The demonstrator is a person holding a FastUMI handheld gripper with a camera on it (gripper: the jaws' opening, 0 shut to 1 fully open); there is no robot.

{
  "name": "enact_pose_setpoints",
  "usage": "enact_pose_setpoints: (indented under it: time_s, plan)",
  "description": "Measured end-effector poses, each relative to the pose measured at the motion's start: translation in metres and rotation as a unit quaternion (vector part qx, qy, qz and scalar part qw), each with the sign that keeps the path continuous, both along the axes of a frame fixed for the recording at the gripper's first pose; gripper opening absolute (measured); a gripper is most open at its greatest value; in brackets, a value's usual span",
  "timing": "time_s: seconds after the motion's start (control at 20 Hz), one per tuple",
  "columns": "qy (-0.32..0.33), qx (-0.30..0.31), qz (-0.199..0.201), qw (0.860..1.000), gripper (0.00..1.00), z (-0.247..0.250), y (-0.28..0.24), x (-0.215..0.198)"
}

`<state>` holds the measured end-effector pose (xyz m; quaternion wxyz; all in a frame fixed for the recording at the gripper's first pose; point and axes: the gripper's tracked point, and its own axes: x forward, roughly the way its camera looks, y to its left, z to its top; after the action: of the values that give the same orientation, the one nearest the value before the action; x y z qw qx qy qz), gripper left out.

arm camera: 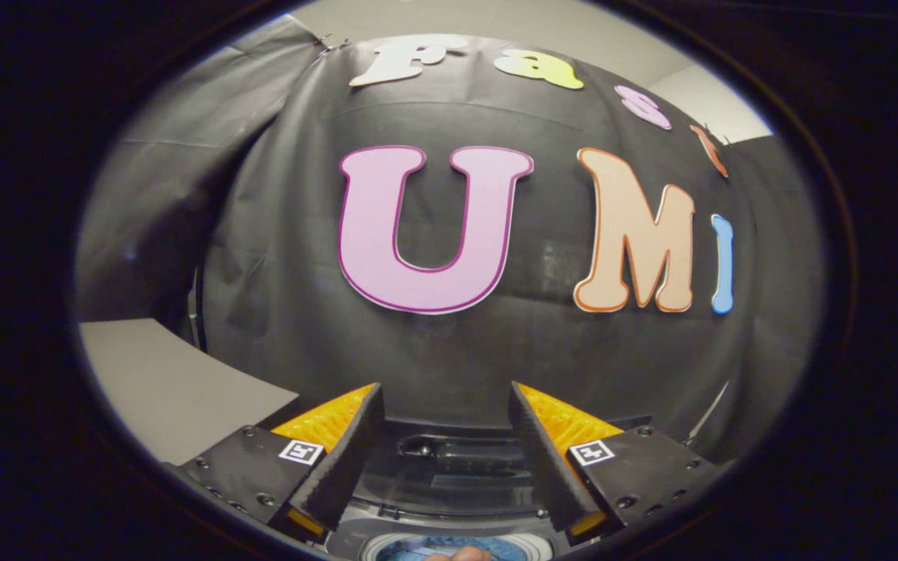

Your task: Put the clothes into the washing machine and then close the washing machine lid.

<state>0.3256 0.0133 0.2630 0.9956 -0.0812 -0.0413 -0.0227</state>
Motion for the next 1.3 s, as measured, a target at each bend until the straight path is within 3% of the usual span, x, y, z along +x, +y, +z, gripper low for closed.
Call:
enact_pose_setpoints:
  time_s: [0.25, 0.5, 0.65, 0.75, 0.9, 1.3]
  plan:
    - [0.023, 0.018, -0.017, 0.999, 0.98, -0.011, -0.02, 0.021]
    - [0.076, 0.03, -0.01, 0.997, 0.99, -0.042, -0.028, 0.051]
    - [0.06, 0.085, -0.006, 0.995, 0.98, -0.042, -0.032, 0.058]
    - [0.042, 0.102, -0.033, 0.993, 0.97, -0.041, -0.045, 0.065]
    - [0.047, 0.07, -0.042, 0.996, 0.96, -0.045, -0.046, 0.065]
    - [0.057, 0.078, -0.044, 0.994, 0.97, -0.045, -0.046, 0.059]
